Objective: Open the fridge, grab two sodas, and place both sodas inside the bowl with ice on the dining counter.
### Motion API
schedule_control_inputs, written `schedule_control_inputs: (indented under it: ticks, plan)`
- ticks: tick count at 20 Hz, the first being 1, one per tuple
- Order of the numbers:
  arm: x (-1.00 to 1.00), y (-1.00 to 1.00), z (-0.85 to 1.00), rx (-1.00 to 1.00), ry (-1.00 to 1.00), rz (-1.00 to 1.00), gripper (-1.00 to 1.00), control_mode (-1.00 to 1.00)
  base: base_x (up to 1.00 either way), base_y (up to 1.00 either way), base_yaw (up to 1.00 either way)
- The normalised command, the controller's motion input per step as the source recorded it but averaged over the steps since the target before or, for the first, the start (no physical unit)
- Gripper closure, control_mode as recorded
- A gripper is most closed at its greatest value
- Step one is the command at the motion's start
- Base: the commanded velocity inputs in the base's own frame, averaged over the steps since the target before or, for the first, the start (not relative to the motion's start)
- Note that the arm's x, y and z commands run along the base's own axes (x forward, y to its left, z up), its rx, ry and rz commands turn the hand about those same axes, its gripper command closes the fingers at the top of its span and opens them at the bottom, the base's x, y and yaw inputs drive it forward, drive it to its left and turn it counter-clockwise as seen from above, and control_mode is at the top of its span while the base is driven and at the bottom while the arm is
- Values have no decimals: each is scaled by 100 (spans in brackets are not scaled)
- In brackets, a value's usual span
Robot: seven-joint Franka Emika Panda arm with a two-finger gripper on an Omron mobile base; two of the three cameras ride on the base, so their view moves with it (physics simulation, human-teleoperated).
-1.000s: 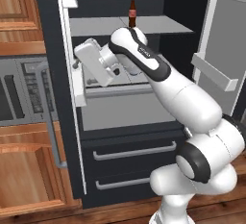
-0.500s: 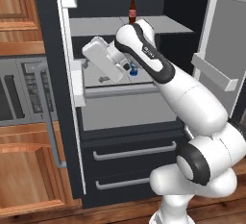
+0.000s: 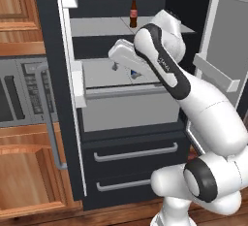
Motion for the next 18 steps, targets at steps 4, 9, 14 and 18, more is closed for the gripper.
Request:
schedule_control_inputs:
  ticks: [4, 9, 14, 18]
  plan:
    - [-30, -98, -1, -34, -22, -8, -100, -100, 0, 0, 0]
    - [-39, -92, -46, -25, -13, -1, -100, -100, 0, 0, 0]
    - [-44, -49, -77, -21, -1, -1, -100, -100, 0, 0, 0]
    - [-60, -36, -64, -15, 0, -2, -100, -100, 0, 0, 0]
